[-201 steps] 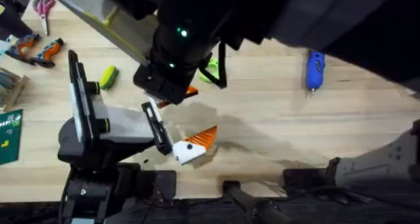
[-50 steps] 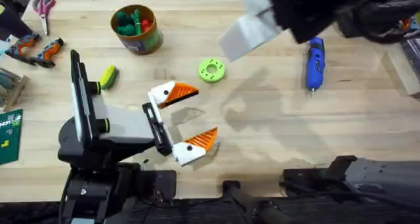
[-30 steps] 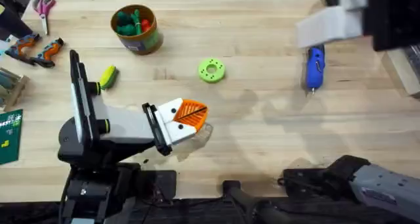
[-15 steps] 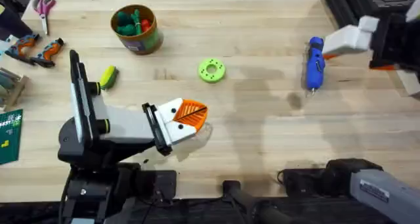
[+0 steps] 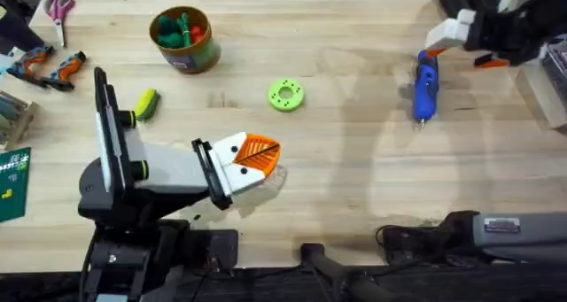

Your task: Pick up the gripper from the table and insert it into the empty holder that is missing its gripper. Then pick up a screw, insert it into the mounting hole, and use the screwdriver to tighten it. Finally, clean up the table by picking up the vegetable and placing it into the bucket.

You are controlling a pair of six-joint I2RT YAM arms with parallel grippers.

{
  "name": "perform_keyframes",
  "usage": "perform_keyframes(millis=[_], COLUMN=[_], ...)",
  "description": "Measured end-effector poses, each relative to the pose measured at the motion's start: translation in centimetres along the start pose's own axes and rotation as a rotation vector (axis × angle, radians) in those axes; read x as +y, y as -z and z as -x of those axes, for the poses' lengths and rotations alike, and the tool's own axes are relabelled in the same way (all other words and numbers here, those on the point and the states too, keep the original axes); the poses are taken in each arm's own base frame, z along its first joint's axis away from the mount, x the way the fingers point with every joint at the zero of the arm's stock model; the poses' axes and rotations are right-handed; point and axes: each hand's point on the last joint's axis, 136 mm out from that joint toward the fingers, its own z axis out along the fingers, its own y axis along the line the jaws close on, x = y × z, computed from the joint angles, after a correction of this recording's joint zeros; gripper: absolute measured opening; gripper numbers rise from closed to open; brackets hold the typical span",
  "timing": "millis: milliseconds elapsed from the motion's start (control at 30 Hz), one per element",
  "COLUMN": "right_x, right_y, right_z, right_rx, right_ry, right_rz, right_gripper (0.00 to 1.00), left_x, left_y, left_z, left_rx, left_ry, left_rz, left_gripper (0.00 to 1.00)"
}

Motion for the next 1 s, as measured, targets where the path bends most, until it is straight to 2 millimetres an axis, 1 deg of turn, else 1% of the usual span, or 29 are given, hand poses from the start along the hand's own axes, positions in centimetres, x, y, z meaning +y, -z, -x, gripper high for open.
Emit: perform_keyframes(millis=[100,333,433,567,633,1000], right_x=[-0.5,-1.0,-1.1,-1.3,-1.5,-1.7], right_y=[-2.6,-7.7,-9.5,-11.6,-12.2,-12.3], right_z=[0.7,1.4,0.9,-0.3,-0.7,-0.6], right_rx=[0.019,0.056,0.089,0.153,0.174,0.168], right_ry=[0.021,0.046,0.042,0.018,0.003,-0.031], right_rz=[-0.004,-0.003,-0.003,-0.004,-0.009,-0.035], right_gripper=[0.993,0.993,0.994,0.993,0.993,0.993], left_x=[0.0,0.0,0.0,0.0,0.0,0.0], left_y=[0.0,0.0,0.0,0.0,0.0,0.0], left_z=[0.0,0.0,0.0,0.0,0.0,0.0], left_rx=[0.001,0.001,0.001,0.001,0.001,0.001], left_ry=[0.001,0.002,0.002,0.002,0.002,0.002], left_rz=[0.0,0.0,0.0,0.0,0.0,0.0], left_gripper=[0.005,0.005,0.005,0.005,0.005,0.005])
